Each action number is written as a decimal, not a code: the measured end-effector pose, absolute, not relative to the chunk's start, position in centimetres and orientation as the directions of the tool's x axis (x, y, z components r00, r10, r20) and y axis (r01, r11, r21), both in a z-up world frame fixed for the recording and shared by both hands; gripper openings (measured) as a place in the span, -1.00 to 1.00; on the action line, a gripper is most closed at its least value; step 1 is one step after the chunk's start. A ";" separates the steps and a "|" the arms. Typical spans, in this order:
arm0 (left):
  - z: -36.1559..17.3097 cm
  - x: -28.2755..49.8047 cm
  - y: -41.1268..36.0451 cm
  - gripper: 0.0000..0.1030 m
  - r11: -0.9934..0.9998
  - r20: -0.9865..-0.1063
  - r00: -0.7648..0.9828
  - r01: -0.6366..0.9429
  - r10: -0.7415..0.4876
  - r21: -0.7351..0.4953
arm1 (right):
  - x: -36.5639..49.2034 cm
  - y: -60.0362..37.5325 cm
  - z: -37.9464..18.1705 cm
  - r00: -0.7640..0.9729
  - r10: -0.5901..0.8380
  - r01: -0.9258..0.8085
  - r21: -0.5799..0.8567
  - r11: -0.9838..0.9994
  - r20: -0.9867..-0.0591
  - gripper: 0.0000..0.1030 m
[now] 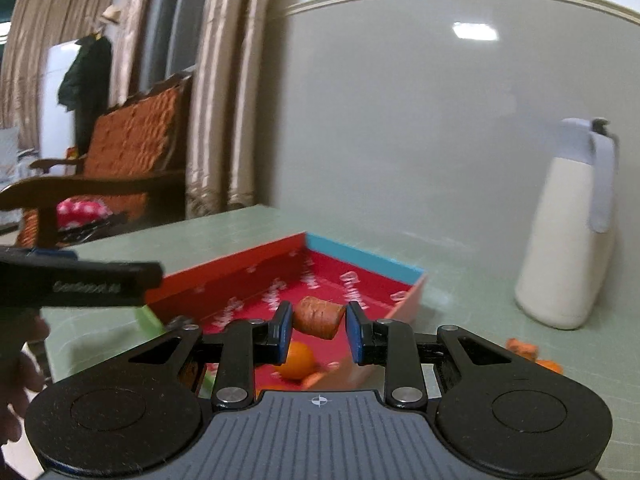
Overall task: Organize fruits
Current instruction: 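Carry the sausage piece into the box and open the right gripper, then move the left gripper to the brown kiwi fruit and grasp it, then carry the kiwi fruit into the box and open the left gripper, then grasp the tangerine with the right gripper, then carry the tangerine into the box and open the right gripper, then move the left gripper to the last tangerine and grasp it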
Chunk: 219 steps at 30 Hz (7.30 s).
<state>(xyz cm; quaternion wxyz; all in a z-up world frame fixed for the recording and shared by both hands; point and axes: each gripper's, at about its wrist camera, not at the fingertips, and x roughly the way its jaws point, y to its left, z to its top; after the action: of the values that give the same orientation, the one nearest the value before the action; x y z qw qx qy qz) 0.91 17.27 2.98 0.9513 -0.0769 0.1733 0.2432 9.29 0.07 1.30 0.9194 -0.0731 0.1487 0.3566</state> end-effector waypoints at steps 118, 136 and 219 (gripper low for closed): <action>2.1 4.8 9.0 0.81 0.957 -0.341 0.896 -0.283 0.285 0.057 | 14.9 -14.1 -1.3 0.835 0.319 -0.308 0.100 0.946 -0.447 0.88; 2.3 4.3 12.3 0.82 0.944 -0.349 0.882 -0.329 0.316 0.024 | 19.1 -10.9 -2.2 0.771 0.305 -0.317 0.078 0.945 -0.559 0.15; 2.4 7.4 2.4 0.83 0.995 -0.340 0.936 -0.098 0.091 -0.003 | 12.3 -20.8 0.3 0.930 0.232 -0.209 0.109 0.972 -0.284 1.00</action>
<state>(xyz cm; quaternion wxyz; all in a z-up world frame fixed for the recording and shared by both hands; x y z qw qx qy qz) 7.37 2.39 2.42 0.9838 -0.0099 0.1725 0.0480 12.34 -20.83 0.31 0.9817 0.0382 0.1491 0.1125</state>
